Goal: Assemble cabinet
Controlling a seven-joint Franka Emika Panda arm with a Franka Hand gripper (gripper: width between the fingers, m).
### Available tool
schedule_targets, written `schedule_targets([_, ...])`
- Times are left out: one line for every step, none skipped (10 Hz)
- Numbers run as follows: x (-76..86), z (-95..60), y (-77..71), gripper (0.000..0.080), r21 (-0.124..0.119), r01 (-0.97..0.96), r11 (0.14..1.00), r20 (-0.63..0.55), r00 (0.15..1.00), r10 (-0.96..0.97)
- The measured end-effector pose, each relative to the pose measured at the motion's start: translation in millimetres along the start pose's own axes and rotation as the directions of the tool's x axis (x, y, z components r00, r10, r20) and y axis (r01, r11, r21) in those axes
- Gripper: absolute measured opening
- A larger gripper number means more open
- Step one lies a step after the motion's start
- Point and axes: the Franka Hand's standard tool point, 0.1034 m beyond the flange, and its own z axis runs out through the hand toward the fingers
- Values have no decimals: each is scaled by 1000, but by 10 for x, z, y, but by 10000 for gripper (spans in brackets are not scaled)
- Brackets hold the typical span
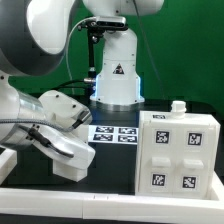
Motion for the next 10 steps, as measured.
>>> schedule_targets([0, 0, 1, 568, 0, 0, 1000, 0, 1000, 0])
schedule_targets([1, 0, 2, 568, 0, 0, 1000, 0, 1000, 0])
schedule_targets([2, 0, 3, 552, 0, 0, 1000, 0, 1000, 0])
schedule_targets([3, 0, 4, 552, 0, 0, 1000, 0, 1000, 0])
schedule_targets([-9, -38, 6, 552, -20, 9, 1000, -17, 1000, -9])
schedule_targets([-187, -182, -5, 552, -65, 26, 998, -70, 997, -31])
schedule_targets([-465, -312, -35, 552, -73, 59, 996, -110, 992, -67])
schedule_targets([-706, -428, -82, 552, -73, 97, 993, -206, 972, -110])
schedule_targets([-966, -414, -130, 552, -51, 135, 990, -302, 943, -144])
schedule_targets([-1123, -415, -211, 552, -47, 158, 986, -423, 891, -163])
